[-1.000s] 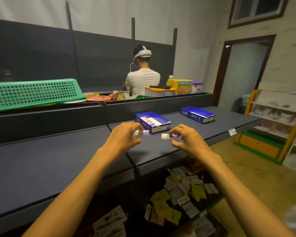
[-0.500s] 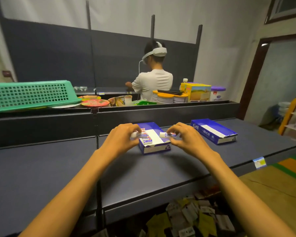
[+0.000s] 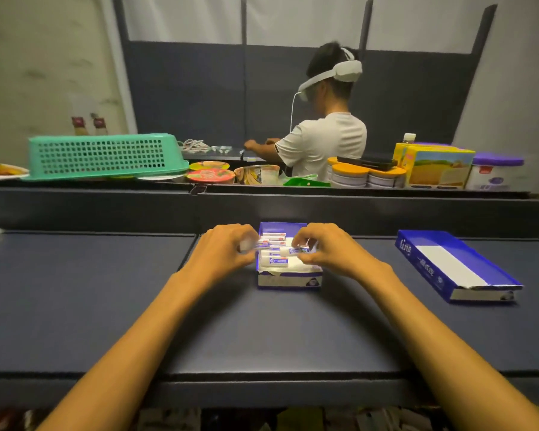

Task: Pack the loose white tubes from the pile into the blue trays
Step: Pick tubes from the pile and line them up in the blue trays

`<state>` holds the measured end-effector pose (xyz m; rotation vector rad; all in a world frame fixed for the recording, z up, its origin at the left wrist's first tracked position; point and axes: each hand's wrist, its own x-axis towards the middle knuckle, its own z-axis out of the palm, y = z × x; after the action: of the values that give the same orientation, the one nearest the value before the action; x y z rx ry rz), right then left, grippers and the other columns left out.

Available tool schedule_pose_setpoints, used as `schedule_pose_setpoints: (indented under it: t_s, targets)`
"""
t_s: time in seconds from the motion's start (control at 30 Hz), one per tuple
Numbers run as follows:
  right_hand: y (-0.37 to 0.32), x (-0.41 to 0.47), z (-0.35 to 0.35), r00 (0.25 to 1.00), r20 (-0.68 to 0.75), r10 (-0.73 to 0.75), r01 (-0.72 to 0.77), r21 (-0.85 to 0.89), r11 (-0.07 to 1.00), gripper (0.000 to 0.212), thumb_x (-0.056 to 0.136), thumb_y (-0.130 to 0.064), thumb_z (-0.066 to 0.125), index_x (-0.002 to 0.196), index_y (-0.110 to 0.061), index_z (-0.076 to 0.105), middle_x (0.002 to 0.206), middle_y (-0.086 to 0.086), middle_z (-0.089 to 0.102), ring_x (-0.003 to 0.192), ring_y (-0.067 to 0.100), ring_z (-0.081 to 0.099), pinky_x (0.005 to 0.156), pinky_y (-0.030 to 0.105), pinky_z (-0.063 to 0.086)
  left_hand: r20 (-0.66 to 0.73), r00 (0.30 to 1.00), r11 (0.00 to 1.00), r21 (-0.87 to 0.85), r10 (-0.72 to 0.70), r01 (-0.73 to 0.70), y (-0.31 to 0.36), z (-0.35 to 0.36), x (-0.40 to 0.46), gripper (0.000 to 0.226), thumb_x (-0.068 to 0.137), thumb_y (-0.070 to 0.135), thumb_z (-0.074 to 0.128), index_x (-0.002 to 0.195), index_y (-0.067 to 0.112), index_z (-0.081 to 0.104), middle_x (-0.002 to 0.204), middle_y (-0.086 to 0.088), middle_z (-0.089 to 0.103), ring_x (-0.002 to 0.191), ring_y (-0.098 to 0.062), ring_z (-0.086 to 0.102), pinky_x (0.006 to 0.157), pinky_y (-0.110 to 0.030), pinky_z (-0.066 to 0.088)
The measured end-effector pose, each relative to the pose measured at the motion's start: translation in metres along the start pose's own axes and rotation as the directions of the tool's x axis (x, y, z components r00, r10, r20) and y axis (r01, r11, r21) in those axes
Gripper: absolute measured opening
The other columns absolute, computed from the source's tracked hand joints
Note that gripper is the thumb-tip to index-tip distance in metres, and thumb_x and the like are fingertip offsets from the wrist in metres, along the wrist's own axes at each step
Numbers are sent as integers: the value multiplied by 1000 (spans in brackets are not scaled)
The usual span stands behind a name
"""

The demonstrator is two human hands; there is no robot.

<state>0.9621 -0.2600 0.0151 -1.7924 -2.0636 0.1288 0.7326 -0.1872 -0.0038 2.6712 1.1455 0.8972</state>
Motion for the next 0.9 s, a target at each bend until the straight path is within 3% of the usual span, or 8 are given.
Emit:
schedule_pose_setpoints:
  t_s: [0.23, 0.53, 0.7, 0.9]
  targets:
    - [-2, 29, 14, 979, 184, -90, 92, -2, 996, 21, 80, -28, 76, 100, -31, 67, 102, -10, 65, 91, 11, 61, 79, 33, 56, 32, 999, 1000, 8, 12, -13, -3, 3, -1, 25, 82, 33, 72, 105, 24, 66, 103, 6, 70, 89, -12, 64, 71, -35, 57]
    - [-3, 40, 27, 976, 194, -101, 103, -2, 995, 21, 78, -27, 79, 93, -28, 64, 96, -6, 65, 82, 12, 61, 70, 23, 53, 38, 997, 998, -20, 66, -65, -2, 6, 7, 30, 83, 32, 73, 109, 21, 66, 108, 3, 70, 93, -12, 64, 73, -35, 58]
    - [-5, 41, 31, 976, 190, -106, 108, -1, 994, 21, 79, -29, 78, 94, -19, 67, 95, 0, 68, 82, 16, 62, 72, 29, 56, 59, 997, 998, -12, 57, -56, -7, 6, 6, 32, 83, 34, 74, 111, 21, 65, 108, 3, 70, 93, -12, 64, 74, -34, 58]
    - [-4, 41, 31, 981, 176, -82, 81, 16, 997, 20, 78, -29, 78, 93, -19, 68, 93, -4, 67, 81, 13, 61, 66, 19, 50, 62, 997, 999, -12, 47, -46, -10, 3, 4, 30, 83, 34, 73, 110, 24, 64, 108, 6, 69, 90, -11, 65, 72, -31, 58]
